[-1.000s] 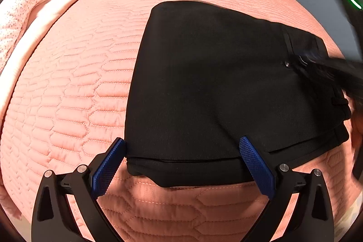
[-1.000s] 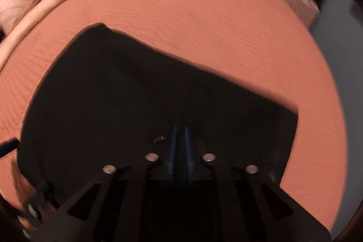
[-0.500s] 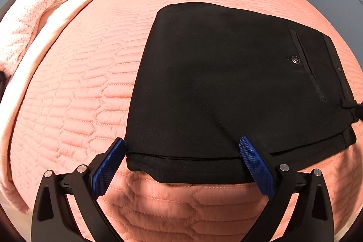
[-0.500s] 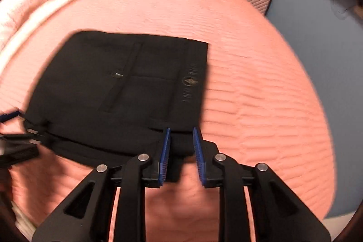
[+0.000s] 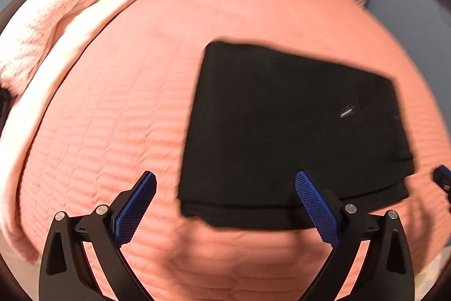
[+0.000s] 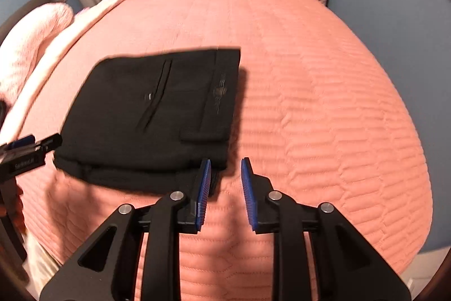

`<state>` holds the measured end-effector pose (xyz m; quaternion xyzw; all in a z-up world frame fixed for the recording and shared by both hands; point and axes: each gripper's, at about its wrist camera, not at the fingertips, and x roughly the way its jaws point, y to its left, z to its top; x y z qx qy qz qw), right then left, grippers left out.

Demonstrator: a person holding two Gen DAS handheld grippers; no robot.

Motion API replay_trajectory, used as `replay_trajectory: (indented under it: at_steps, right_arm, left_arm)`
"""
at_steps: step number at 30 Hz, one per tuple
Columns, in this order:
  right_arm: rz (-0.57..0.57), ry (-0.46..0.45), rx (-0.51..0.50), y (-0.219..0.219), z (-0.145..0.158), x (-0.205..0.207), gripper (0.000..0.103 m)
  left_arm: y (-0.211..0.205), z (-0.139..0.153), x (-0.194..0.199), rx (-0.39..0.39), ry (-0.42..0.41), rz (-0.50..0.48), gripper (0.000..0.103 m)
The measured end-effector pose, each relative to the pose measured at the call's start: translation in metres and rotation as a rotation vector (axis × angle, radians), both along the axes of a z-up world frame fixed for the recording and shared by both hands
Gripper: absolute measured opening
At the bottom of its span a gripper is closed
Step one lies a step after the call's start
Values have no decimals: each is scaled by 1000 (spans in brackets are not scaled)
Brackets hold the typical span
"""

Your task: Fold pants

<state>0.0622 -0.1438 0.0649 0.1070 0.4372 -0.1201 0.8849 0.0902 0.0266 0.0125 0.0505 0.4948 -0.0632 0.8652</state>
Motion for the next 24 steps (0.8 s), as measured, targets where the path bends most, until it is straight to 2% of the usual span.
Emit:
replay_trajectory:
  at_steps: [1, 2, 3, 5, 7, 9, 10, 11, 12, 13, 14, 15, 17, 18, 19, 20, 21, 22, 24]
  right_arm:
    - [20, -26, -25, 8, 10, 3, 23]
    - [31, -48, -53, 28, 19, 1, 38]
    - [35, -76, -91, 36, 30, 1, 69]
    - [37, -155, -178, 58, 42, -11, 95]
    - [34, -160, -216, 59, 46, 3, 95]
    - [41, -119, -152, 49, 32, 27, 95]
    - [64, -96, -107, 48, 25, 36, 93]
    - [95, -83, -56, 49, 17, 47, 77]
    - [124, -65, -28, 52, 10, 60, 66]
    - [153, -50, -24, 57, 3, 69, 64]
    - [200, -21, -10, 61, -10, 84, 56]
    - [216, 16, 1, 61, -23, 96, 47]
    - [173, 98, 8, 38, -55, 110, 47]
    - [158, 98, 12, 22, -62, 109, 30]
    - [151, 82, 69, 6, -63, 106, 23]
    - [88, 81, 125, -14, -53, 102, 10]
    - [38, 72, 91, -21, -45, 102, 11]
    - [33, 34, 61, -25, -30, 103, 15]
    - [75, 7, 64, -22, -12, 115, 15]
  left_arm:
    - [-7, 7, -2, -3, -16, -18, 98]
    - [-17, 16, -5, 14, -43, -40, 98]
    - [-25, 22, -7, 37, -69, -57, 98]
    - [-37, 32, -10, 63, -123, -78, 98]
    - [-46, 31, -6, 59, -127, -98, 98]
    - [-49, 19, 5, 56, -90, -94, 98]
    - [-48, 9, 14, 70, -54, -86, 98]
    - [-46, -5, 24, 86, -16, -76, 98]
    - [-41, -18, 29, 115, 1, -59, 98]
    - [-38, -30, 33, 154, 20, -45, 98]
    - [-32, -45, 35, 183, 55, -37, 98]
    - [-26, -56, 34, 174, 77, -30, 98]
    - [-9, -59, 27, 67, 69, 2, 98]
    - [-5, -60, 25, 40, 78, 11, 98]
    - [-4, -60, 24, 32, 76, 4, 98]
    - [-5, -58, 24, 44, 77, -9, 98]
    - [-7, -54, 25, 60, 80, -14, 98]
    - [-11, -44, 29, 72, 65, -19, 97]
    - [-21, -20, 41, 56, -9, -49, 97]
